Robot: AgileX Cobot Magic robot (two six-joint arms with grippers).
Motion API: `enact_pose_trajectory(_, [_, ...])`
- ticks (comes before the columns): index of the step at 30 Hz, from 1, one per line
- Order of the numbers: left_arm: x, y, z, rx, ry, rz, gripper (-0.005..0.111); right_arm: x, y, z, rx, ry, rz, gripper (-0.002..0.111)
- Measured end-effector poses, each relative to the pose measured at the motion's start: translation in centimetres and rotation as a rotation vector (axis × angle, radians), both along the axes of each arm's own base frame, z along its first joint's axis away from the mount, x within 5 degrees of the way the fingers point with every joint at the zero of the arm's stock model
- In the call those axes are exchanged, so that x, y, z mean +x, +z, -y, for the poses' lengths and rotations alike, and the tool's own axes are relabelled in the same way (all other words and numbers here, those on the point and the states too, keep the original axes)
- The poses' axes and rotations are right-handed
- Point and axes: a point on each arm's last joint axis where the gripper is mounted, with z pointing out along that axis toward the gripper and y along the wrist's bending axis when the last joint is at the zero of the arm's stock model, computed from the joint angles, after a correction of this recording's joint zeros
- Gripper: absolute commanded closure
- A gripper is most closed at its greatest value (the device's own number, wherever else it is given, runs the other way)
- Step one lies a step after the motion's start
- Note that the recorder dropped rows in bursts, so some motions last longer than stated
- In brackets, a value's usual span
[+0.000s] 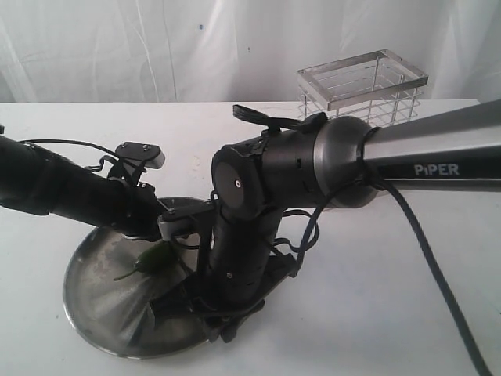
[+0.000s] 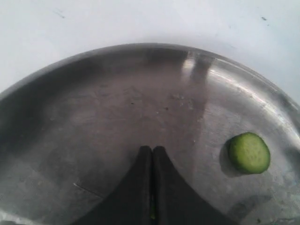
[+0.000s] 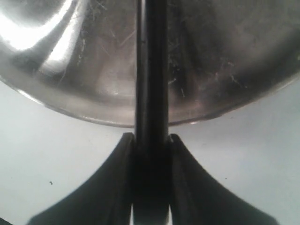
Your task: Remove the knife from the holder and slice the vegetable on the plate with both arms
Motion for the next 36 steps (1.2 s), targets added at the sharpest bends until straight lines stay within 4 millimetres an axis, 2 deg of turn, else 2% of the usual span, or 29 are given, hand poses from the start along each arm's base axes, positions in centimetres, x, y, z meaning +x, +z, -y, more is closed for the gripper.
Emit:
enact_pose_trajectory(9, [0.0,0.2,0.0,-0.028,0.038,-0.008,0.107,0.0,0.0,0.0,0.003,0.0,0.0,0.108])
enact_pose_trajectory(16, [0.0,3.1,-0.1,-0.045,0.048,0.074,0.107,0.0,0.0,0.0,0.003,0.0,0.0,0.108])
enact_pose_trajectory(18, [-0.3,3.2,-0.2,-0.046,0.051,0.076,0.107,0.0,0.0,0.0,0.003,0.0,0.0,0.108])
enact_pose_trajectory(24, [-1.0,1.6,-0.5,-0.036,0.093,0.008,0.107,0.0,0.0,0.0,0.003,0.0,0.0,0.108])
enact_pose_trajectory(36, [-1.4,0.2,-1.4,0.018,0.183,-0.038,0.107,-0.5,-1.0,0.6,-0.019,-0.004,-0.019,0.108])
